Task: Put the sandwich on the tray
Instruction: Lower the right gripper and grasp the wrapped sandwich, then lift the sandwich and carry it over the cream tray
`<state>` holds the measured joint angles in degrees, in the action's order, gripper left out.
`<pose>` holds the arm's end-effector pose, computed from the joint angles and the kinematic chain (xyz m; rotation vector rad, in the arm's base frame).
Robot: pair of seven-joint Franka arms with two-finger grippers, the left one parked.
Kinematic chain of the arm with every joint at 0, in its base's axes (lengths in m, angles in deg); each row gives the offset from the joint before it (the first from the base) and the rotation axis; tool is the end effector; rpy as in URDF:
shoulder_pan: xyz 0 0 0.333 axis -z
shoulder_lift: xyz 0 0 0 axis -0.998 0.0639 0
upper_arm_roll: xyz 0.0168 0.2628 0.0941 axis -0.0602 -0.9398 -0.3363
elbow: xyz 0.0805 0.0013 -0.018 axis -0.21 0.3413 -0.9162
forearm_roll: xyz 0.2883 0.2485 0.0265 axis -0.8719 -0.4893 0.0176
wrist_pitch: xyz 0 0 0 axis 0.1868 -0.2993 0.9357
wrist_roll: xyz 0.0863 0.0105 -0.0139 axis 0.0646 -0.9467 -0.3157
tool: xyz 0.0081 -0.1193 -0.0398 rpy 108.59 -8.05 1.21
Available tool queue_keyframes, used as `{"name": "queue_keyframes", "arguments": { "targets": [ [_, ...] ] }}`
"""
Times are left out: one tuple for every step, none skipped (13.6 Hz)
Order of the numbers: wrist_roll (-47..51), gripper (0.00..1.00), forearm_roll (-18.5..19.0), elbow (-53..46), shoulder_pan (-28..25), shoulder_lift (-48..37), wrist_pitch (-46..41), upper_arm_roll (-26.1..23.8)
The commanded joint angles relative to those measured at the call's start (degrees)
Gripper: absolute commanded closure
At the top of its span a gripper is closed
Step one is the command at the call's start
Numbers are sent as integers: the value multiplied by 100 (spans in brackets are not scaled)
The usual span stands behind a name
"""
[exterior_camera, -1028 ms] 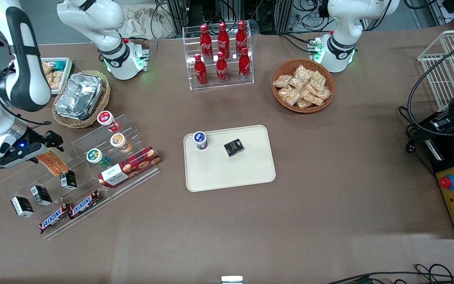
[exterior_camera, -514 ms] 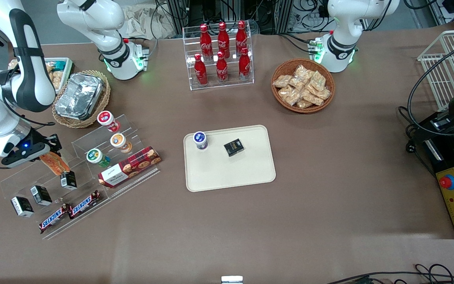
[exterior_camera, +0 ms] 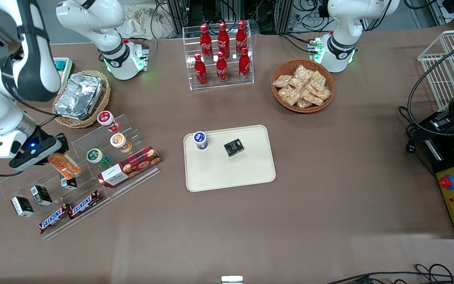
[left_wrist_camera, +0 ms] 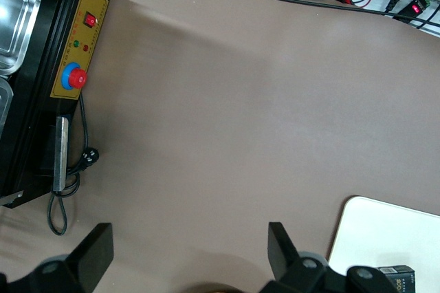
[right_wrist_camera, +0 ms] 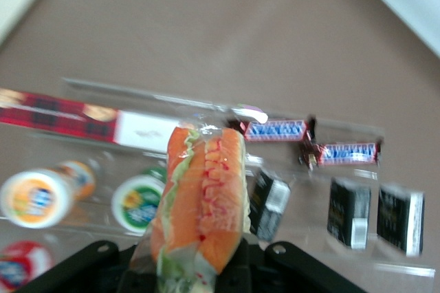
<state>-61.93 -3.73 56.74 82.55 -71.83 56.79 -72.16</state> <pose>0.5532 -0.0059 0.4211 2.8784 1.1291 0.2155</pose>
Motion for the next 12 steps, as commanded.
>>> {"name": "queue_keyframes", "arguments": {
  "targets": [
    [-14,100,15,-495,-761,104,-395,55],
    [12,100,6,-574,-1008,174,-395,55],
    [12,100,-20,-706,-1297,306,-386,47],
    [12,100,-55,-890,-1614,481,-386,47],
    [30,100,-73,-1135,-1921,770,-377,47],
    [178,100,-82,-1416,-2211,1086,-386,47],
    [458,100,-82,-1619,-2406,1420,-360,55],
    [695,100,-73,-1812,-2599,1736,-307,47],
    [846,100,-65,-2136,-2880,2131,-263,47],
    [899,100,-64,-2531,-3100,2544,-185,55],
    [935,100,-73,-2918,-3250,2983,-97,47],
    [944,100,-125,-3218,-3304,3396,61,29]
  ]
}}
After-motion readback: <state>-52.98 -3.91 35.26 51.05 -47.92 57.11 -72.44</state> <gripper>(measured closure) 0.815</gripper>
